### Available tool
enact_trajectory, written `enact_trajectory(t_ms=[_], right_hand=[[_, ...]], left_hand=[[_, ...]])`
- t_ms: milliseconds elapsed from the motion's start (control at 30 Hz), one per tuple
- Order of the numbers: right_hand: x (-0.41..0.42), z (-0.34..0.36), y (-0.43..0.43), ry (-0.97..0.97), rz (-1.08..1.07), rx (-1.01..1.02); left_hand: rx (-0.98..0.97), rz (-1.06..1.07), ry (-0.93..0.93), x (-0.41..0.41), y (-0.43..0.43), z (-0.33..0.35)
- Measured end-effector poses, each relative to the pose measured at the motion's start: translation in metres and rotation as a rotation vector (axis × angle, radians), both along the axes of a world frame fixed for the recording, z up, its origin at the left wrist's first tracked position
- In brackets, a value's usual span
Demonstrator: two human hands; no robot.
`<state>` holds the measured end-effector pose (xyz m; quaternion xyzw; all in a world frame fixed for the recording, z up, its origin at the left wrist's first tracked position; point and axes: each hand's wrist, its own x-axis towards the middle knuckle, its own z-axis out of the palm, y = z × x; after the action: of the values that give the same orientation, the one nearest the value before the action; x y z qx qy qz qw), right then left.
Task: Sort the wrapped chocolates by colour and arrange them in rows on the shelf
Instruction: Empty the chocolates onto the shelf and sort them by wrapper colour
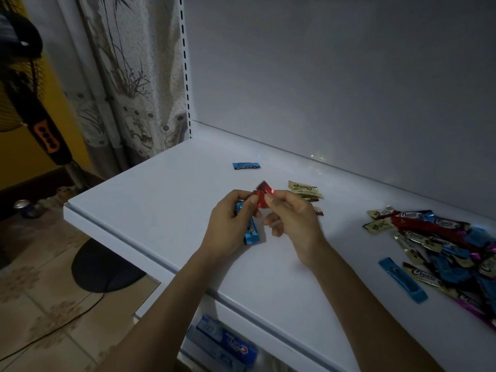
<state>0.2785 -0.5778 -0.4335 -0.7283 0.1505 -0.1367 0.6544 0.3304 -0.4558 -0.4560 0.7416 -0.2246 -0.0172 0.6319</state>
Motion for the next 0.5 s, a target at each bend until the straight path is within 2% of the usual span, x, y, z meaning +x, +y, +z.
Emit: enact_trajectory(t_ms=[67,133,200,300,333,400,500], right_hand=[[-0.001,0.002,0.007,0.014,-0.027,-0.084],[-0.001,0.007,0.017,0.073,0.067,-0.169],[0.001,0.01,0.025,0.111,0.194,-0.173],[0.006,0.015,0.024,0.107,0.216,-0.146],[0.008,0.017,0.021,0.116,0.204,-0.128],[0.013,0.019,0.012,0.131,0.138,-0.088],[0.041,0.013,0.0,0.115,-0.055,-0.06]], left_hand=[[-0.13,0.061,0.106,-0.001,0.002,0.002],[-0.25,0.097,0.196,0.001,0.005,0.004],[-0.354,0.125,0.295,0.001,0.006,0.006],[-0.459,0.152,0.418,0.003,0.007,0.016],[-0.428,0.194,0.392,0.007,0.01,0.017],[-0.265,0.313,0.225,0.019,0.02,0.014],[-0.011,0.331,0.031,0.037,0.039,0.002]])
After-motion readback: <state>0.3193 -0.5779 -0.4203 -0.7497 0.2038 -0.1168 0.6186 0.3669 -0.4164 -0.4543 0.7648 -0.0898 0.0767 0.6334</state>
